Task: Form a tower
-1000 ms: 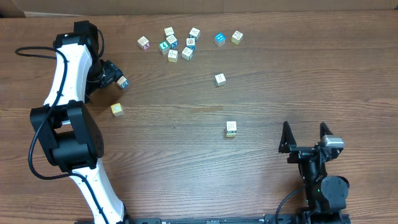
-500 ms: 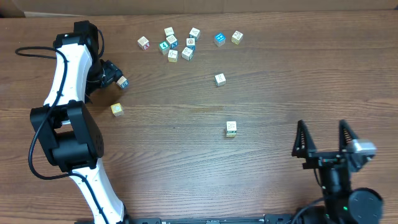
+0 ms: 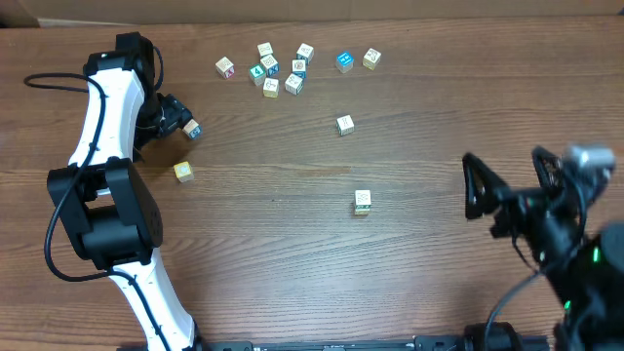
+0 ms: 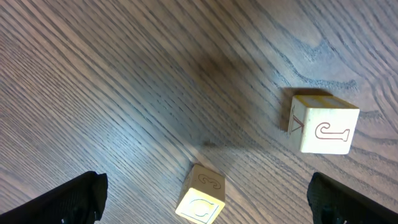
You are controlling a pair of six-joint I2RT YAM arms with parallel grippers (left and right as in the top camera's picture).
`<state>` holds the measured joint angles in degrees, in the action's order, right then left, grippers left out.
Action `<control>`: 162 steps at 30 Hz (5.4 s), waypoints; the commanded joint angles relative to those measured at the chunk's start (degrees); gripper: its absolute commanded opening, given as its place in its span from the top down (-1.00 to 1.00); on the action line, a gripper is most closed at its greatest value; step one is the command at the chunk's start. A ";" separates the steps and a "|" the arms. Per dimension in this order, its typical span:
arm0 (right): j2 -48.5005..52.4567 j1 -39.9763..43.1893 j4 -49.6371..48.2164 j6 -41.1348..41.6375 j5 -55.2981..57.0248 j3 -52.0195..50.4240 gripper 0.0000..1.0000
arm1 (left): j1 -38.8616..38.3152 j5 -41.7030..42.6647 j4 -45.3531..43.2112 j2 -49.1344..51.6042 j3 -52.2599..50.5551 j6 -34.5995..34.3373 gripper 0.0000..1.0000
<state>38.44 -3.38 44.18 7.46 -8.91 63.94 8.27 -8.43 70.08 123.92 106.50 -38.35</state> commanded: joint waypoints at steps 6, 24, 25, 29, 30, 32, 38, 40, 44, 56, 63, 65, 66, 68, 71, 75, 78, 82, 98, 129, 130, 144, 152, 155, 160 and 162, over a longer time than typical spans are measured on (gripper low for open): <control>25.44 0.17 20.41 -0.42 -1.70 32.81 -1.00 | -0.04 -0.76 -0.07 0.37 0.85 1.09 -0.99; 52.87 0.13 36.85 0.04 -1.75 51.89 -1.00 | -0.04 -0.76 -0.09 0.37 0.85 1.09 -0.99; 53.00 0.13 36.83 0.04 -1.77 51.89 -1.00 | -0.04 -0.76 -0.09 0.37 0.85 1.09 -0.99; 53.11 0.13 36.87 0.04 -1.95 51.89 -1.00 | -0.04 -0.76 -0.09 0.37 0.85 1.09 -0.99; 53.11 0.13 36.96 0.04 -1.95 51.89 -1.00 | -0.04 -0.76 -0.09 0.37 0.85 1.09 -0.99; 53.16 0.13 37.00 0.04 -1.95 51.89 -1.00 | -0.04 -0.76 -0.09 0.37 0.85 1.09 -0.99; 53.42 0.13 37.20 0.07 -1.97 51.89 -1.00 | -0.04 -0.76 -0.09 0.37 0.85 1.09 -1.00; 53.86 0.13 37.31 0.07 -2.69 51.89 -1.00 | -0.04 -0.76 -0.09 0.37 0.85 1.09 -0.99; 55.47 0.13 37.35 0.04 -5.81 51.89 -1.00 | -0.04 -0.76 -0.11 0.37 0.85 1.09 -0.99; 61.05 -1.29 39.08 0.04 -6.43 51.89 -0.76 | -0.04 -0.76 -0.13 0.37 0.85 1.09 -0.99; 63.34 -2.75 38.86 0.07 -6.40 51.89 -0.42 | -0.04 -0.76 -0.15 0.37 0.85 1.09 -0.99; 64.06 -3.13 38.82 0.07 -6.40 51.89 -0.18 | -0.04 -0.76 -0.20 0.37 0.85 1.09 -1.00; 64.35 -3.30 38.75 0.04 -6.40 51.89 -0.06 | -0.04 -0.76 -0.26 0.37 0.85 1.07 -0.99; 64.78 -3.61 38.60 0.04 -6.40 51.89 0.17 | -0.04 -0.76 -0.26 0.37 0.85 1.09 -0.99; 64.89 -3.78 38.45 0.07 -6.40 51.89 0.50 | -0.04 -0.76 -0.26 0.37 0.87 1.09 -0.99; 64.89 -3.78 38.49 0.07 -6.40 51.89 0.67 | -0.04 -0.76 -0.28 0.37 0.85 1.09 -0.99; 64.89 -3.78 38.47 0.09 -6.43 51.74 0.67 | -0.04 -0.76 -0.26 0.37 0.85 1.09 -0.99; 64.89 -3.80 37.68 0.13 -6.43 50.95 0.54 | -0.07 -0.76 -0.26 0.37 0.85 1.09 -0.99; 65.31 -3.80 30.01 4.59 -6.62 42.82 -0.82 | -0.04 -0.76 -0.28 0.37 0.85 1.09 -0.99; 81.15 -17.22 19.21 5.79 7.08 42.93 -0.83 | -0.04 -0.76 -0.28 0.37 0.85 1.09 -1.00; 81.64 -17.88 18.97 5.79 6.71 42.93 -0.82 | -0.04 -0.76 -0.28 0.37 0.87 1.09 -0.99; 83.25 -22.99 15.58 5.62 -0.63 42.93 -0.83 | -0.04 -0.76 -0.28 0.37 0.85 1.09 -0.99; 83.25 -23.37 15.80 5.64 -0.68 42.88 -0.89 | -0.04 -0.76 -0.28 0.37 0.85 1.09 -0.99; 83.27 -23.63 15.80 5.64 -3.56 42.88 -0.90 | -0.04 -0.76 -0.28 0.37 0.85 1.09 -0.99; 83.32 -24.61 15.10 6.29 -5.95 42.88 -0.90 | -0.04 -0.76 -0.31 0.37 0.85 1.09 -0.99; 83.32 -25.68 13.60 6.29 -8.20 42.88 -0.90 | -0.04 -0.76 -0.28 0.37 0.85 1.09 -0.99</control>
<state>121.58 -27.18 59.35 13.52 -13.04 106.80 8.25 -8.45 69.84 123.92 106.50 -38.35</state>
